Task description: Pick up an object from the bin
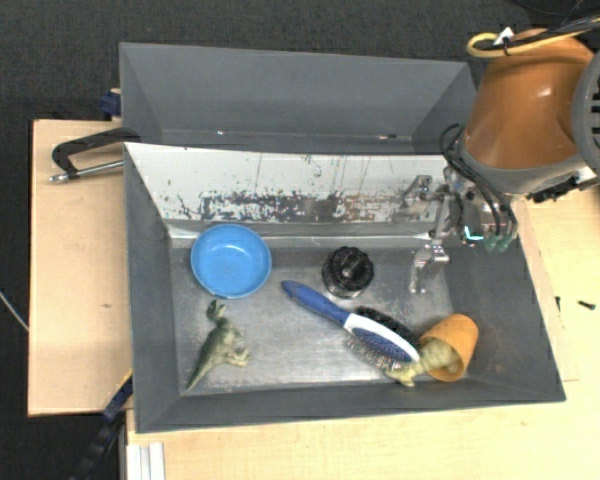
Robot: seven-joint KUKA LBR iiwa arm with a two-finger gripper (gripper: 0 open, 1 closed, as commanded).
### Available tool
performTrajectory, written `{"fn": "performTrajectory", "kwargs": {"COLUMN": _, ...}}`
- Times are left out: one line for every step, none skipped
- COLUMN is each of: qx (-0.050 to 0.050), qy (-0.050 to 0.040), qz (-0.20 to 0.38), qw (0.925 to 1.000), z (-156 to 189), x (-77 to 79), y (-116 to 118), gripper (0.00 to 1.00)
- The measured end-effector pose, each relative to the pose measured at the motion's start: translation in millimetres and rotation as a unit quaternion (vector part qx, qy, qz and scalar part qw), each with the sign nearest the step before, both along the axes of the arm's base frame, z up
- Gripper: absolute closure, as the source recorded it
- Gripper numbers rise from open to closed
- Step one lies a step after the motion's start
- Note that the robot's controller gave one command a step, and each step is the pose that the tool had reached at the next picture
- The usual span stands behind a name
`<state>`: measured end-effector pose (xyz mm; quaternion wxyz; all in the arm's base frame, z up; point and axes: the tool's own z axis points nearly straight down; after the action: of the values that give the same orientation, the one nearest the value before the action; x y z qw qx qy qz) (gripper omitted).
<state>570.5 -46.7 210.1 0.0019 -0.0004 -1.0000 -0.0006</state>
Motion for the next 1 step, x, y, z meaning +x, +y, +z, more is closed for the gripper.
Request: {"fn": "performTrajectory", "kwargs": {"qx": -0.001, "qy": -0.0142, "qz": -0.006, "qw": 0.9999, "z": -116.0, "x": -57.9, "y": 50.3, "gripper": 0.00}}
